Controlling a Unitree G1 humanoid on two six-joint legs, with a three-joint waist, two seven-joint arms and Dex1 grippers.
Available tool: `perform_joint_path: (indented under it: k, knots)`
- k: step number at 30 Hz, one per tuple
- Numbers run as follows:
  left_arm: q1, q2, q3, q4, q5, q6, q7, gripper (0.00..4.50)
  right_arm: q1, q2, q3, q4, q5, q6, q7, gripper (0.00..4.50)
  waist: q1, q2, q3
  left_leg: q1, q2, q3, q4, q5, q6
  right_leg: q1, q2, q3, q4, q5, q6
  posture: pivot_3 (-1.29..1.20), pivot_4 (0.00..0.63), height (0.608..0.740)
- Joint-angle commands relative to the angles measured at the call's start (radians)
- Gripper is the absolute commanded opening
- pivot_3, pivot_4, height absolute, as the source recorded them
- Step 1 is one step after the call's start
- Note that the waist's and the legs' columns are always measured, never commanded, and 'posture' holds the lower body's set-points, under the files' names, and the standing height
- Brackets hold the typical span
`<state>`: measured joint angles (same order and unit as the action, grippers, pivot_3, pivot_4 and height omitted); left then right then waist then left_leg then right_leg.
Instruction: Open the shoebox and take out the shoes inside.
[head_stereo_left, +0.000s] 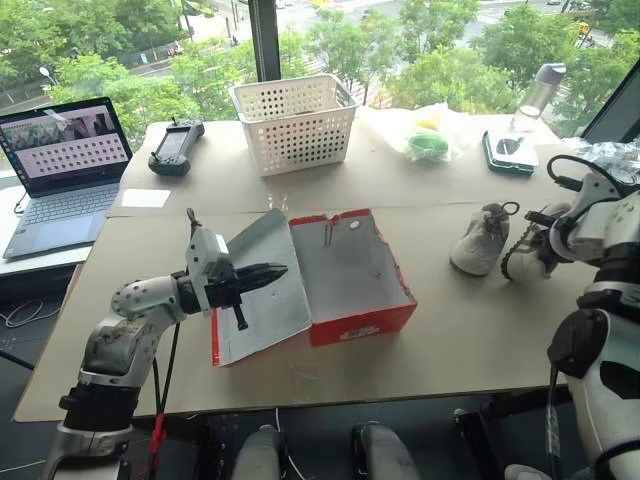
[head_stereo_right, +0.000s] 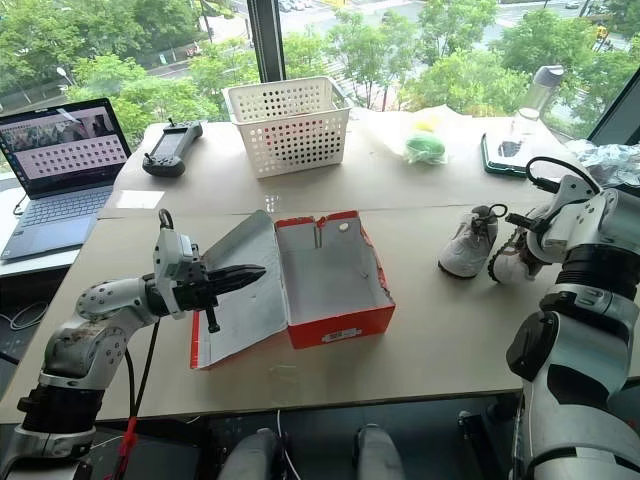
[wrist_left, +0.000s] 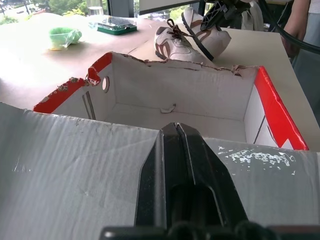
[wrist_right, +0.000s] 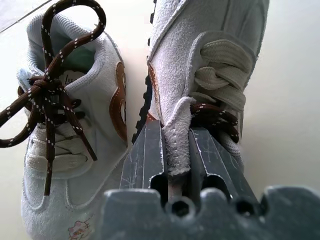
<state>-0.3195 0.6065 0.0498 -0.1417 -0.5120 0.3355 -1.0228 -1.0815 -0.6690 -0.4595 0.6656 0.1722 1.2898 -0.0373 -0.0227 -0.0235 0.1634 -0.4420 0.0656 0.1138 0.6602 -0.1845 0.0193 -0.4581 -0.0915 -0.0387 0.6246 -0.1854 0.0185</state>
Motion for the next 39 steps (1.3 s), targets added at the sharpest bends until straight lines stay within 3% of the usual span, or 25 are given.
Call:
perform_joint_path:
  k: [1,9,15,25,30,34,37,39]
  knots:
    - [-0.009,0.005,0.01,-0.026,-0.007,-0.007,-0.004,0.0,-0.011,-0.016,0.04,0.054,-0.003,-0.046,0.047,0.95,0.0,0.0,0.0,0.0,0.0,0.0,0.0,0.0,0.0,0.0,0.0,0.0,0.0,0.0,0.0,0.0,0.15,0.733]
    - [-0.018,0.003,0.007,-0.016,-0.005,-0.009,-0.007,0.0,-0.02,-0.037,0.076,0.136,-0.009,-0.149,0.097,3.67,0.001,0.0,0.0,0.0,0.0,0.0,0.0,0.0,0.0,0.001,0.0,0.0,0.0,0.0,0.0,0.0,0.15,0.733]
    - [-0.022,0.006,0.01,-0.012,-0.004,-0.009,-0.011,0.0,-0.057,-0.097,0.132,0.056,-0.022,-0.151,0.137,3.67,0.002,0.0,0.0,0.0,0.0,0.0,0.0,0.0,0.0,0.0,0.0,0.0,0.0,0.0,0.0,0.0,0.15,0.733]
    - [-0.03,0.009,0.014,-0.008,-0.003,-0.01,-0.016,0.0,-0.093,-0.215,0.211,-0.13,0.059,-0.031,0.369,3.67,0.001,0.0,0.0,0.0,0.0,0.0,0.0,0.0,0.0,0.0,0.0,0.0,0.0,0.0,0.0,0.0,0.15,0.733]
    - [-0.023,0.012,0.019,-0.02,-0.007,-0.007,-0.014,0.0,0.06,-0.226,0.179,-0.4,0.203,-0.084,0.586,3.67,0.003,0.0,0.0,0.0,0.0,0.0,0.0,0.0,0.0,0.0,0.0,0.0,0.0,0.0,0.0,0.0,0.15,0.733]
    - [-0.02,0.014,0.021,-0.023,-0.006,-0.01,-0.014,0.0,0.333,-0.26,0.178,-0.627,0.273,-0.215,0.772,3.67,0.011,0.0,0.0,0.0,0.001,-0.001,0.0,0.0,0.0,0.001,0.0,-0.001,0.0,0.0,0.0,0.0,0.15,0.733]
    - [-0.021,0.002,0.058,-0.018,0.007,-0.001,0.06,0.0,0.561,-0.189,0.068,-0.74,0.303,-0.369,0.806,3.67,0.022,0.0,0.0,0.0,0.0,-0.001,0.001,0.0,0.0,0.002,0.0,-0.002,-0.001,-0.001,0.002,0.0,0.15,0.733]
    - [-0.038,-0.03,0.112,0.002,0.021,0.011,0.19,0.0,0.687,-0.16,0.087,-0.818,0.255,-0.446,0.768,3.67,0.028,-0.001,0.0,0.0,-0.001,-0.001,0.002,0.0,0.0,0.003,-0.001,-0.001,-0.001,-0.001,0.003,0.0,0.15,0.733]
